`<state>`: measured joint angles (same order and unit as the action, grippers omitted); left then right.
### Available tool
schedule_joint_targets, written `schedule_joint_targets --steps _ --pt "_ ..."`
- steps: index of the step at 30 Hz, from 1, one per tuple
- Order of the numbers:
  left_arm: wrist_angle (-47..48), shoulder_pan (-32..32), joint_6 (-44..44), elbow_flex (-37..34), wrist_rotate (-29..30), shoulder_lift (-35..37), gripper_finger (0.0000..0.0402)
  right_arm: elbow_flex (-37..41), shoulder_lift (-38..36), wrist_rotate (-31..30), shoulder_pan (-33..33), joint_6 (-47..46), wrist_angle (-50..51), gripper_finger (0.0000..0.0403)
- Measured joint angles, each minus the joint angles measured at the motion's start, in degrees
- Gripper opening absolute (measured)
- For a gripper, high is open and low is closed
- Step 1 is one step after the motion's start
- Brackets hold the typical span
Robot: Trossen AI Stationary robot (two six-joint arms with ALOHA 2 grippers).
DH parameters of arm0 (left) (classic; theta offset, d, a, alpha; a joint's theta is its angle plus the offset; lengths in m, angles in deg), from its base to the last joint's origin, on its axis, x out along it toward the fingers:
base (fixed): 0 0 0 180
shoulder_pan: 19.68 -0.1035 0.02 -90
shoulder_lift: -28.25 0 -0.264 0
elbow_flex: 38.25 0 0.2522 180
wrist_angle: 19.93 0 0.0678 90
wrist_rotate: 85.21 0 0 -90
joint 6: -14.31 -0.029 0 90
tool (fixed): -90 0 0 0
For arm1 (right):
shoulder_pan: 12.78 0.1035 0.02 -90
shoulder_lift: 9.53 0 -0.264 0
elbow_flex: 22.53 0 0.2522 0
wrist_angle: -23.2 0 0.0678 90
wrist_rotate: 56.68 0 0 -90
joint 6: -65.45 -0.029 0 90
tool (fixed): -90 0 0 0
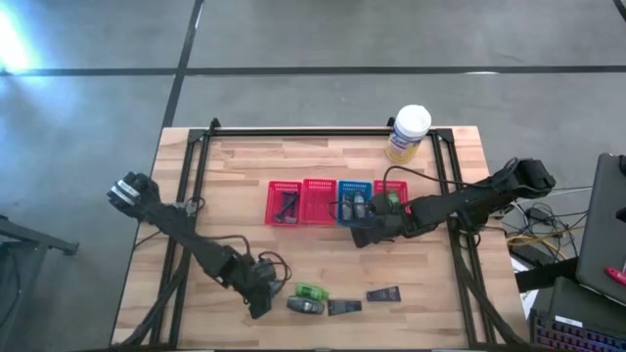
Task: Pick & Place Travel size toiletries
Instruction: Put the gray deodorant into the blue bin
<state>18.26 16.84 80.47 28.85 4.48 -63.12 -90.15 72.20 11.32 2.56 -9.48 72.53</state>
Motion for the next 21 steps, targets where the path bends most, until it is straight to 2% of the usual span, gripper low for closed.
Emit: schedule_joint_targets --steps 2,7,16,21 --pt "0.02 1.33 1.62 0.00 0.18 -0.89 0.0379 -0.03 0.00 -0.01 0.44 -0.07 0.86 0.0363" --pt "0.01 2.43 4.30 0.00 5.72 -1.49 0.0380 -0.03 0.00 -0.01 0.76 -0.09 1.60 0.0363" --pt "0.00 4.32 4.27 0.00 6.21 -2.27 0.0380 -0.03 0.00 -0.48 0.78 0.07 1.67 0.0363" --pt "0.00 3.30 2.86 0.00 6.55 -2.51 0.0380 -0.02 0.00 -0.52 0.78 -0.06 1.74 0.0363"
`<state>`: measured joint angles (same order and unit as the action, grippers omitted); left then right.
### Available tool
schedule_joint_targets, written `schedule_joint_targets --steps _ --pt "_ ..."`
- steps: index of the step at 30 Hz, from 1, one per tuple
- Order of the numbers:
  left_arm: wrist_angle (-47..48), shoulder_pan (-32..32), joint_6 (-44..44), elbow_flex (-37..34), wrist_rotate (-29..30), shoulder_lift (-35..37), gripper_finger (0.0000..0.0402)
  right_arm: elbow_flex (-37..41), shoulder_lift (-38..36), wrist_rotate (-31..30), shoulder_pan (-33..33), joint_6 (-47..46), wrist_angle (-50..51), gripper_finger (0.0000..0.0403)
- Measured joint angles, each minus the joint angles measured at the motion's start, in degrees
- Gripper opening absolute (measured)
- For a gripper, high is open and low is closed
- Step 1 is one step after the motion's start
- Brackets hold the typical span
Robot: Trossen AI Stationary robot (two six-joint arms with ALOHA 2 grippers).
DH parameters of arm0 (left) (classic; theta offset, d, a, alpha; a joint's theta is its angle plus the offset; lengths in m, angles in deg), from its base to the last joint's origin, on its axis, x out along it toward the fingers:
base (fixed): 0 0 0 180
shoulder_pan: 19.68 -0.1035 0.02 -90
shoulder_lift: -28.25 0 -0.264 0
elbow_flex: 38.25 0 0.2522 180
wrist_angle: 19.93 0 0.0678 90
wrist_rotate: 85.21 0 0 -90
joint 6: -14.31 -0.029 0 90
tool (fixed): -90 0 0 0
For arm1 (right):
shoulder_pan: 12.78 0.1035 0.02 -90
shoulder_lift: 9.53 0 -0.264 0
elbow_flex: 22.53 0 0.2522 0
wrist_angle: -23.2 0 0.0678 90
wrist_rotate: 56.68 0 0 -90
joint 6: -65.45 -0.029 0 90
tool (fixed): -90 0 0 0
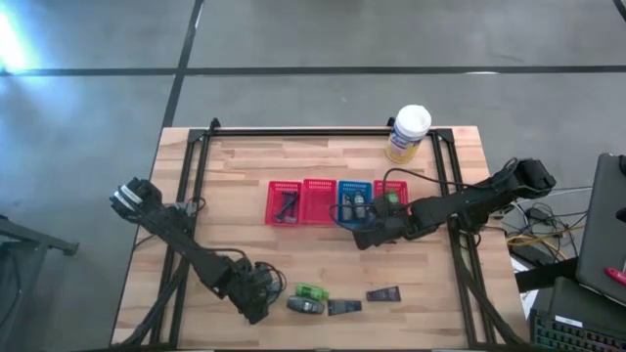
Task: Pick & Place Travel size toiletries
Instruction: Put the gray deodorant into the blue bin
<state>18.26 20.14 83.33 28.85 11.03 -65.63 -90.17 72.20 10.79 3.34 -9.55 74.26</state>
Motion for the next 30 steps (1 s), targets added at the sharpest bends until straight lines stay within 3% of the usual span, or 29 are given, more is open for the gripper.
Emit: schedule_joint_targets --steps 7,22,26,30 --pt "0.02 -2.82 -3.73 0.31 0.02 0.31 0.0380 0.03 0.00 -0.02 0.00 0.00 0.07 0.0363" --pt "0.17 0.33 -0.57 0.49 2.61 -3.55 0.0372 0.09 0.00 -0.11 0.00 -1.07 1.68 0.0363" --pt "0.86 0.94 0.54 0.50 5.12 -4.35 0.0342 0.09 0.00 -0.11 0.00 -1.01 1.75 0.0363" --pt "2.01 1.07 -0.30 0.42 6.05 -4.35 0.0275 0.09 0.00 -0.11 0.00 -0.85 1.74 0.0363"
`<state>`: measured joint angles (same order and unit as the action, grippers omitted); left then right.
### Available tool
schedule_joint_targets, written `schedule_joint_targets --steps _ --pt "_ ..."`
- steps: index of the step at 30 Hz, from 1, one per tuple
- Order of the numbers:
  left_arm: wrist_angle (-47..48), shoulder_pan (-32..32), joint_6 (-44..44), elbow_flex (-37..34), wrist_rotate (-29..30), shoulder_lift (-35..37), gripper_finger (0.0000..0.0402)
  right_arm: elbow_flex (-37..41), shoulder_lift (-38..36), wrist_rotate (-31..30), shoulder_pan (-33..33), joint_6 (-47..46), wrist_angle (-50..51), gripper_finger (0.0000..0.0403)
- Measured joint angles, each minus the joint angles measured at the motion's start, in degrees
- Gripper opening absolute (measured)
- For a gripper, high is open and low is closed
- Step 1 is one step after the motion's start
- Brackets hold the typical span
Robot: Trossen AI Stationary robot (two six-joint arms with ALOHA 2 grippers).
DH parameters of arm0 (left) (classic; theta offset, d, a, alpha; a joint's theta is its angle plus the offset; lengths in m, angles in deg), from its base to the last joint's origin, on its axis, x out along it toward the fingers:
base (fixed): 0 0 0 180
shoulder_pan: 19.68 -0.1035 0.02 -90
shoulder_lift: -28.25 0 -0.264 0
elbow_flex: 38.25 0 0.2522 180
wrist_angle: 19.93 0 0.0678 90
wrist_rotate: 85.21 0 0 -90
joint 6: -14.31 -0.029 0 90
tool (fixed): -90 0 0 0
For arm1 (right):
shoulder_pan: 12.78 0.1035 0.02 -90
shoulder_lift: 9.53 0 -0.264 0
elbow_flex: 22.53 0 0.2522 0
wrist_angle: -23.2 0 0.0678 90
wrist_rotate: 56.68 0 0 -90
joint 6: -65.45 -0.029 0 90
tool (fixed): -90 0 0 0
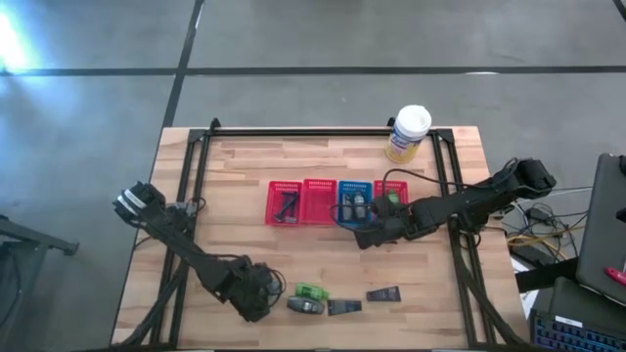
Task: Pick & Place Travel size toiletries
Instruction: Put the gray deodorant into the blue bin
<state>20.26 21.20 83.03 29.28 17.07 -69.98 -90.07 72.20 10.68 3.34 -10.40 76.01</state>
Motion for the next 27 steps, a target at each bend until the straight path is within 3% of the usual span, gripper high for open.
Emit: schedule_joint_targets --steps 4,8,13,20,27 --pt "0.53 -0.02 -2.30 -0.08 0.74 -0.02 0.0202 0.00 0.00 1.61 -0.02 0.09 -0.62 0.0363" --pt "0.12 0.01 -2.18 -0.12 2.74 -0.01 0.0200 0.00 0.00 8.30 -0.03 1.62 -5.67 0.0363" --pt "0.10 -0.21 -2.43 -0.32 8.59 0.38 0.0200 0.96 0.14 15.53 -0.06 0.66 -20.02 0.0363" --pt "-1.13 -1.14 -7.71 -0.42 13.81 2.87 0.0200 5.04 2.12 19.59 -1.69 -3.85 -37.77 0.0363" --pt "-5.62 -3.22 -15.58 -0.36 16.88 6.67 0.0200 7.50 6.46 20.79 -2.17 -6.52 -47.58 0.0363"
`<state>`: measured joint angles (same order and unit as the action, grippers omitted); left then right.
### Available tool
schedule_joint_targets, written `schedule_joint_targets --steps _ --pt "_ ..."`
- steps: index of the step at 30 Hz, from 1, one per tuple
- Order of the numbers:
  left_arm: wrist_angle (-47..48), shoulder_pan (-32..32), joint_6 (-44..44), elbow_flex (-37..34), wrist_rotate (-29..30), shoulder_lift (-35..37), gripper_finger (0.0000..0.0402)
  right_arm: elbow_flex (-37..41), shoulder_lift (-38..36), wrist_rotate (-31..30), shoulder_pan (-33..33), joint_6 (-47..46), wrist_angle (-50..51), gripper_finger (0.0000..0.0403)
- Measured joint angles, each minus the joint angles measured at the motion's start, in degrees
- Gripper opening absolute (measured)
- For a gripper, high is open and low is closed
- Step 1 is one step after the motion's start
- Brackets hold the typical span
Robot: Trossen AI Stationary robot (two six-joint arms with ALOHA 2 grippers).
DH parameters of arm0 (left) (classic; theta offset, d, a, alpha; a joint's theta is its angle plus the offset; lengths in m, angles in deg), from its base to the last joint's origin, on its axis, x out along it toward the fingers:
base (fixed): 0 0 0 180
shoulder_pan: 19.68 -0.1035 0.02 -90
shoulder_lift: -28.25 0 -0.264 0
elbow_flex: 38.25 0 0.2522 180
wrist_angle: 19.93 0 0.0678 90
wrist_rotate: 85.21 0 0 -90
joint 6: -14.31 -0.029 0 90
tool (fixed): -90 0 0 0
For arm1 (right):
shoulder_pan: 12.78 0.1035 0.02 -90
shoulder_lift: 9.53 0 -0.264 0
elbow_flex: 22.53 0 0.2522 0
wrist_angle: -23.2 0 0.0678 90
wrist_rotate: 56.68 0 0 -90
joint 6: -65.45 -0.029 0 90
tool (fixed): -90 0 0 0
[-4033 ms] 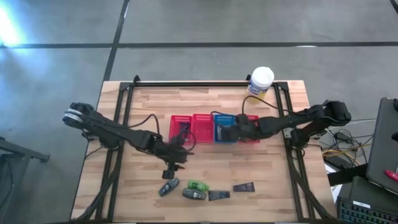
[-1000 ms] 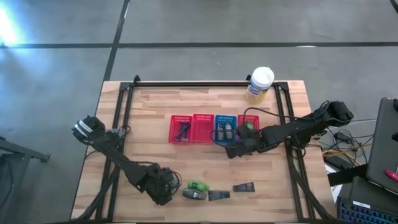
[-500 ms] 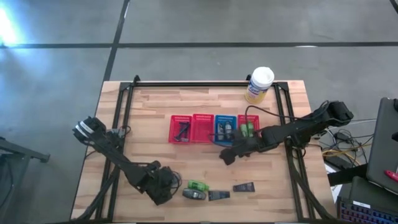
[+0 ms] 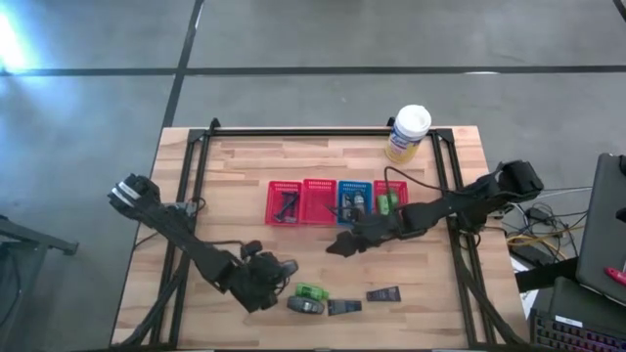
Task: Pick & Place Travel size toiletries
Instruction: Put the gray deodorant into the blue bin
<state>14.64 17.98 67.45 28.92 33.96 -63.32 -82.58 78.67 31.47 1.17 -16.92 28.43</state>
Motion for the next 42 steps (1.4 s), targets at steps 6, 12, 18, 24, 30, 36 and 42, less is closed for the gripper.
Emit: schedule_joint_targets --steps 6,12,18,24,30,36,42 --pt "-5.39 -4.10 -12.62 0.13 -1.98 0.92 0.0200 -1.77 4.23 0.41 0.00 -0.19 -5.78 0.0363" --pt "-9.54 -9.67 -21.18 0.13 -4.99 0.90 0.0200 -5.00 7.95 0.88 0.00 0.22 -5.86 0.0363" --pt "-13.79 -12.52 -25.93 0.13 -7.64 0.92 0.0200 -5.66 8.29 0.32 -0.30 0.49 -6.32 0.0363" --pt "-16.03 -13.76 -28.07 0.13 -8.04 0.92 0.0200 -6.27 8.60 0.43 -0.94 1.10 -7.05 0.0363" --pt "-16.87 -15.06 -28.13 0.13 -8.39 0.92 0.0200 -7.38 9.50 0.97 -1.21 1.55 -6.88 0.0363" --pt "-19.28 -15.60 -29.60 0.13 -8.53 0.92 0.0200 -7.69 9.95 0.59 -1.48 1.79 -6.89 0.0346" --pt "-19.33 -15.81 -29.84 0.13 -8.68 0.92 0.0200 -7.69 9.95 0.94 -1.77 1.97 -6.82 0.0290"
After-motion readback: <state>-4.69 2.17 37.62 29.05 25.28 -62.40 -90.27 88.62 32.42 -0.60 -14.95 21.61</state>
